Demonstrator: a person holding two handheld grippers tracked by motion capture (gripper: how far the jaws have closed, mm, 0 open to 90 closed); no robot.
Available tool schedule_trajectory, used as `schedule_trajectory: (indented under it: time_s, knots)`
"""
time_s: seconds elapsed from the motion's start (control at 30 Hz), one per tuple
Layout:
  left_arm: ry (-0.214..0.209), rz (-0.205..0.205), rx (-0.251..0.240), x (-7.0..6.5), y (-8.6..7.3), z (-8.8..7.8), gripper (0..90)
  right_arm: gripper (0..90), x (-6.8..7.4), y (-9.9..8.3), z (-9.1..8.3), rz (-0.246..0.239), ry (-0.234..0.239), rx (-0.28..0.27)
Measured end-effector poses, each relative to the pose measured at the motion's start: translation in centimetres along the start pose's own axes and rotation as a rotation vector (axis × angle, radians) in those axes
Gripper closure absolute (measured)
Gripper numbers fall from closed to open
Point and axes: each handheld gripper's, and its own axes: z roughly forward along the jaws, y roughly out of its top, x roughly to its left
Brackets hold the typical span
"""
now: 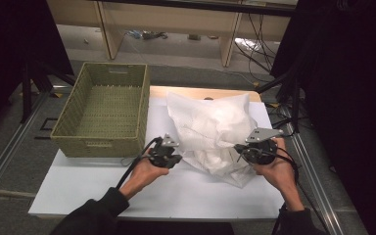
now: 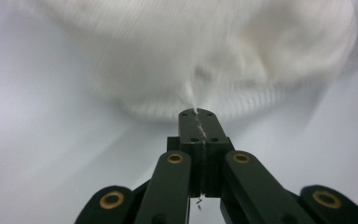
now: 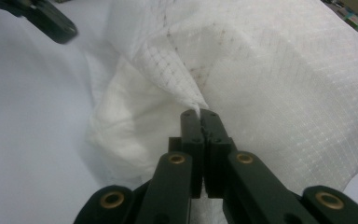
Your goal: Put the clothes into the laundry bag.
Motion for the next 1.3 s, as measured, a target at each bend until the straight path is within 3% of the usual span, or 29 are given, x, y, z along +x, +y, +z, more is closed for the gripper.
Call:
schedule_trajectory:
  time_s: [0.03,0.1,0.13,0.17,0.23,0.27,0.3,0.37,0.47,0.53,0.6,0.63,0.7,0.73,0.8,0.9,0.97,1.1,1.13,1.17,1.3]
  knots:
    - [0.000,-0.050,0.012,0.5,-1.2,-0.6,89.6,90.0,0.0,0.0,0.1,-0.005,0.007,-0.002]
    - [-0.025,-0.100,0.015,1.2,-2.6,-1.2,89.5,90.0,0.2,0.2,0.2,-0.025,0.004,0.001]
    - [-0.031,-0.116,0.004,1.3,-2.8,-1.2,89.4,90.0,0.4,0.3,0.2,0.000,0.012,0.008]
    - [-0.020,-0.114,-0.001,1.3,-2.8,-1.1,88.9,90.0,0.4,0.4,0.4,-0.014,0.018,0.005]
    - [-0.060,-0.142,-0.033,0.8,-2.1,-0.3,80.7,90.0,0.6,0.6,0.4,-0.012,0.023,0.007]
    - [-0.056,-0.123,-0.036,0.4,-1.6,0.2,76.5,90.0,0.6,0.7,0.5,-0.026,0.019,0.003]
    - [-0.048,-0.095,-0.033,0.0,-1.0,0.7,71.5,90.0,0.7,0.7,0.4,-0.009,0.019,0.009]
    - [-0.058,-0.090,-0.016,-0.6,0.2,1.7,66.0,90.0,0.6,0.6,0.4,-0.004,0.019,0.007]
    - [0.002,-0.079,0.007,-1.0,1.7,3.2,54.0,90.0,0.4,0.4,0.4,-0.020,0.022,-0.003]
    - [0.038,-0.085,0.022,-0.9,2.3,4.2,52.4,90.0,0.4,0.4,0.2,-0.008,0.019,-0.001]
    - [0.060,-0.080,0.034,-0.6,2.7,5.2,54.2,90.0,0.5,0.5,0.3,-0.009,0.022,-0.004]
    - [0.062,-0.060,0.046,-0.3,2.8,5.6,59.9,90.0,0.5,0.5,0.4,-0.019,0.024,-0.003]
    - [0.065,-0.045,0.052,0.1,2.7,6.1,75.5,90.0,0.5,0.5,0.4,-0.020,0.022,-0.002]
    - [0.063,-0.048,0.059,0.2,2.7,6.1,88.9,90.0,0.5,0.5,0.4,-0.020,0.020,-0.003]
    - [0.055,-0.008,0.045,0.0,2.8,5.1,89.4,90.0,0.5,0.5,0.4,-0.012,0.019,-0.004]
    - [0.015,0.031,-0.016,-0.5,2.7,1.4,89.5,90.0,0.2,0.5,0.3,-0.013,0.016,-0.010]
    - [0.009,0.055,-0.035,-0.7,1.8,-0.8,89.5,90.0,0.2,0.5,0.2,-0.008,0.008,-0.009]
    - [-0.009,0.027,-0.010,-0.2,-1.6,-1.6,89.5,90.0,0.6,0.7,0.4,-0.011,0.011,-0.005]
    - [-0.031,-0.028,-0.009,0.0,-2.8,-1.4,89.5,90.0,0.8,0.7,0.5,-0.007,0.012,-0.003]
    - [-0.050,-0.050,-0.009,0.1,-3.4,-1.2,89.5,90.0,0.9,0.9,0.6,-0.030,0.015,-0.002]
    - [-0.080,-0.043,-0.011,-0.7,-3.5,-1.4,89.4,90.0,1.4,1.2,1.0,-0.031,0.017,0.001]
